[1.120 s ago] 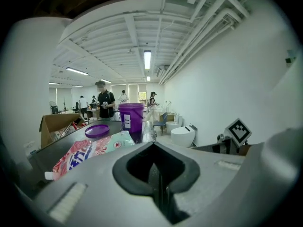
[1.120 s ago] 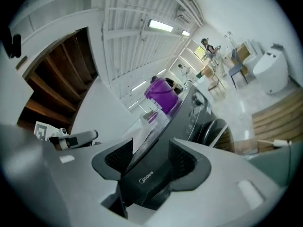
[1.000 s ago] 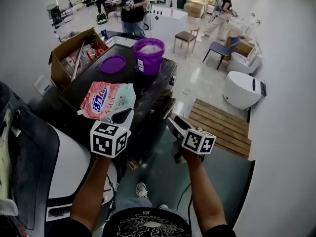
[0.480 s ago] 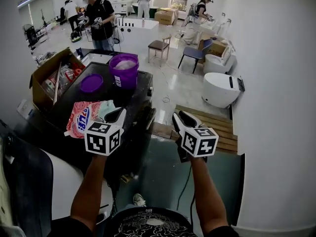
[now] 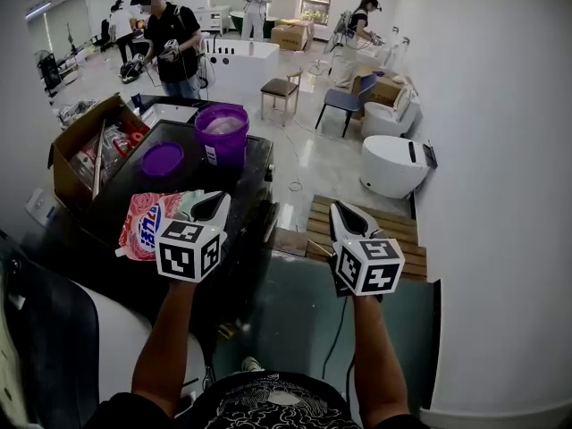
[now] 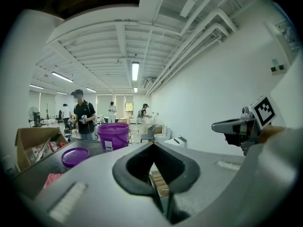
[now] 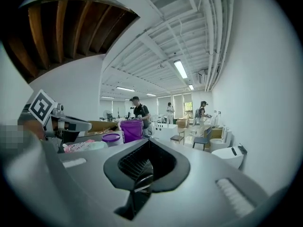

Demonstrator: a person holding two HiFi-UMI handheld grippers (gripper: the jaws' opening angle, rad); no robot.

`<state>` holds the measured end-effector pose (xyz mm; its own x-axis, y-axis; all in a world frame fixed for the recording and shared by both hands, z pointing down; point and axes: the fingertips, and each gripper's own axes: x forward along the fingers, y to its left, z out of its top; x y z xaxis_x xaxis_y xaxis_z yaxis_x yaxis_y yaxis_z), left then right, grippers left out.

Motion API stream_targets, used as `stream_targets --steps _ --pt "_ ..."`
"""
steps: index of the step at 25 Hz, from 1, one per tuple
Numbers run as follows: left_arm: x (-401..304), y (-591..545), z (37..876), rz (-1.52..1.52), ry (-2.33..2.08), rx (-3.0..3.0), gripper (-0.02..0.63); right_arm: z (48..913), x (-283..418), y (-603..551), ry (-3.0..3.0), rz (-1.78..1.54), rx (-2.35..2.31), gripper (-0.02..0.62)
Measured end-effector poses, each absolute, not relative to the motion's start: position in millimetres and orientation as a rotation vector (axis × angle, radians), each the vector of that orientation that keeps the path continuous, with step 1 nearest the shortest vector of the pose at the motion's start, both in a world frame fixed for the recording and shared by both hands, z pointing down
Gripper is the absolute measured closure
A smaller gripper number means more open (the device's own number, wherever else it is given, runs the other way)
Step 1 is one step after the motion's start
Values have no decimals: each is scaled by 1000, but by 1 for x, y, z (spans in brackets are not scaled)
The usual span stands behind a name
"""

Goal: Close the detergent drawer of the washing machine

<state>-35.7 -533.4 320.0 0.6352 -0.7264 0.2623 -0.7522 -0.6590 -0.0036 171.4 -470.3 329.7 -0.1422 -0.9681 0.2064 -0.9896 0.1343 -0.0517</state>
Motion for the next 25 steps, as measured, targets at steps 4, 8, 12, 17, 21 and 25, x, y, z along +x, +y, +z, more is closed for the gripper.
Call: stream_targets --steps 4,8,12,17,21,25 --pt "-37 -534 322 376 -1238 2753 606 328 173 -470 -2238 236 1997 572" --pt "-40 -535 326 379 -1230 2747 606 323 173 -471 -2238 215 2015 571" --pt "-42 -537 325 374 -1229 2750 606 321 173 -472 -2240 212 2028 572" --pt "-44 -539 326 377 -1232 2748 606 323 172 -473 -2235 217 2033 571" --pt "-45 -540 326 373 -1231 2746 606 320 171 -474 -2233 209 2032 571" --pt "-45 -541 327 374 -1218 2748 606 319 170 -474 -2230 204 2039 571"
